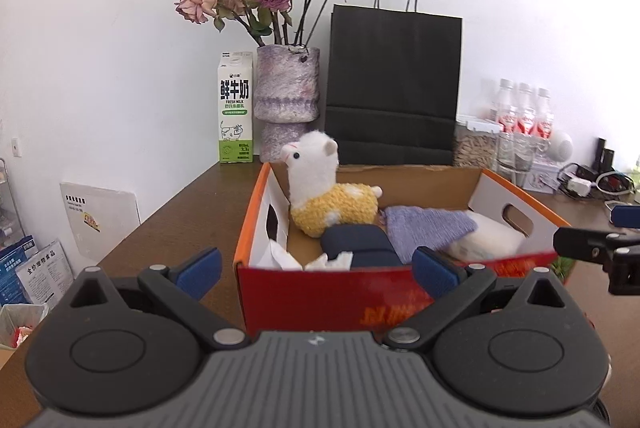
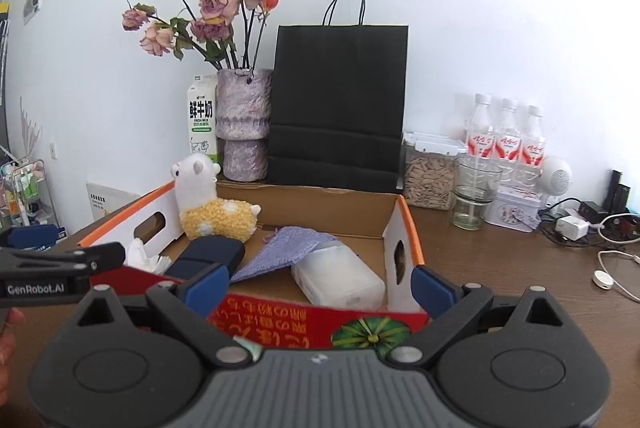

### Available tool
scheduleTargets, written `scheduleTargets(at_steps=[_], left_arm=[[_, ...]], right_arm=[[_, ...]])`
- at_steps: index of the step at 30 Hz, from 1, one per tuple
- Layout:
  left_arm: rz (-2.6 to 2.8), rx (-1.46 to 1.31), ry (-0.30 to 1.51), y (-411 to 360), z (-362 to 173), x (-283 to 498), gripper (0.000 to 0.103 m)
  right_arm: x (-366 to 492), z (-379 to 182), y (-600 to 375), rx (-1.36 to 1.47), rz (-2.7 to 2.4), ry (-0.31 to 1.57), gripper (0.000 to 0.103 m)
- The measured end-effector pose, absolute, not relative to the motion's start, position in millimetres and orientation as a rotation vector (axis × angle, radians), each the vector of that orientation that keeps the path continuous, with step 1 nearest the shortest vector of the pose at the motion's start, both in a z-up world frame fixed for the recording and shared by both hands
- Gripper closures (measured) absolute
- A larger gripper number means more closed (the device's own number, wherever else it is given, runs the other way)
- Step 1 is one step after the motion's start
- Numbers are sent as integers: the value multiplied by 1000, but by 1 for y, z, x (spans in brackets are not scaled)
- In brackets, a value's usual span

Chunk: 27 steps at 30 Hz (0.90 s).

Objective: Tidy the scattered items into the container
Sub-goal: 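Release the cap into the box with right tool, then withdraw both tools to the table, then grasp a white bottle cap with left tool while right tool grasps a crumpled white tissue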

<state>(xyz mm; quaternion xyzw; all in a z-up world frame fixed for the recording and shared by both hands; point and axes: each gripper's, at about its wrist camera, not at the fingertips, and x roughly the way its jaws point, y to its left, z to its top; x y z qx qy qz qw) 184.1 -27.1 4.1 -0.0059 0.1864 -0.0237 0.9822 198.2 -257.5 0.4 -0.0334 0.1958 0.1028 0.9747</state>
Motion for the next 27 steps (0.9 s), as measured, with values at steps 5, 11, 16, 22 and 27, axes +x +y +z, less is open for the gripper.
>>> scheduleTargets(at_steps=[5,11,16,22,27], left_arm=[[-66,14,399,-25,0,160,0],[-89,22,452,-22,-11,138,0],[-111,62,489,-27,-21,126,0],[-137,100,540,-34,-32,123,0],[-181,135,573,-42,-39,126,0]], right_arm=[[163,-9,-265,-70,199,414,5],[128,-30,-270,-80,196,466,5],[115,-38,-275,-63,183,488,5],[111,-45,-284,-37,160,502,5],[113,-53,-285,-33,150,526,5]])
